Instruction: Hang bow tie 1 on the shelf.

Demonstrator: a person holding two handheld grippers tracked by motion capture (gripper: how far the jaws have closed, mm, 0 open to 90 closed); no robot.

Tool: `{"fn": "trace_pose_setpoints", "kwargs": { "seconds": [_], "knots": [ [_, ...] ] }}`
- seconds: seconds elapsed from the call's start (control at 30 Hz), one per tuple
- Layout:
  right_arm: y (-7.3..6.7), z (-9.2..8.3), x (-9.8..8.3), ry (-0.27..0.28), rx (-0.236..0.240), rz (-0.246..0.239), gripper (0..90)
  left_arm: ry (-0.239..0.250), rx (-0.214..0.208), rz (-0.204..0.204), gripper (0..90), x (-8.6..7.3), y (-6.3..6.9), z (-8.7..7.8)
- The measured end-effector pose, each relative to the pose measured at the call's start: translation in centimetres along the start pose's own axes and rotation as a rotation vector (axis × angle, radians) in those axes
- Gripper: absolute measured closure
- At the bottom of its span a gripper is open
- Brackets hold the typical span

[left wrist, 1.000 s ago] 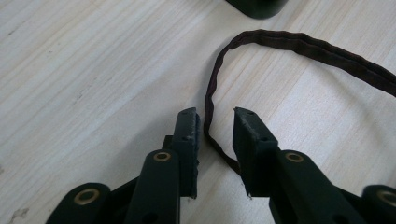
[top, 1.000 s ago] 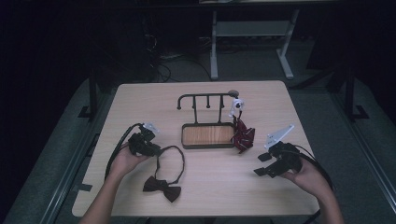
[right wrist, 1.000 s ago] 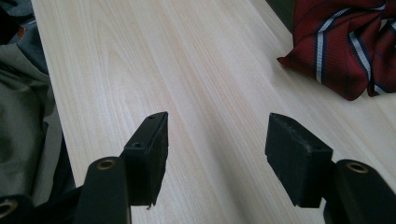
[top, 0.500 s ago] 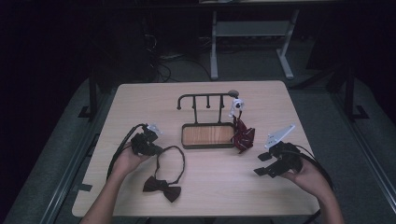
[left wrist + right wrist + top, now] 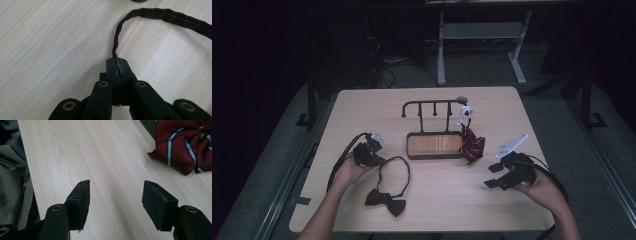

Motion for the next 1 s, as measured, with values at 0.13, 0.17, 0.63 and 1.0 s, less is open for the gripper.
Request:
{"fn": "trace_pose_setpoints", "kwargs": {
  "seconds": [0.13, 0.17, 0.63, 1.0],
  "knots": [
    [0.1, 0.1, 0.0, 0.000, -0.002, -0.002, 38.9, 0.005, -0.008, 0.002, 89.7, 0.0, 0.0, -0.2],
    [0.1, 0.1, 0.0, 0.000, -0.002, -0.003, 38.9, 0.006, -0.011, 0.004, 89.7, -0.1, -0.1, -0.2],
    [0.2, 0.0, -0.1, 0.008, 0.008, 0.005, 39.2, 0.048, -0.037, 0.014, 89.9, 0.3, 0.2, -2.5],
    [0.2, -0.1, -0.2, 0.013, 0.022, 0.020, 39.1, 0.046, -0.062, 0.046, 89.9, 0.8, 0.5, -4.3]
  ]
}}
Point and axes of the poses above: each handheld gripper's, and its own axes: z roughly forward along the jaws, x roughly out of its top, y roughly to its right, the point moved 2 cm from there along z, roughly forward along the jaws, and after that the axes turned 14 degrees about z, right-handed, at the moved point
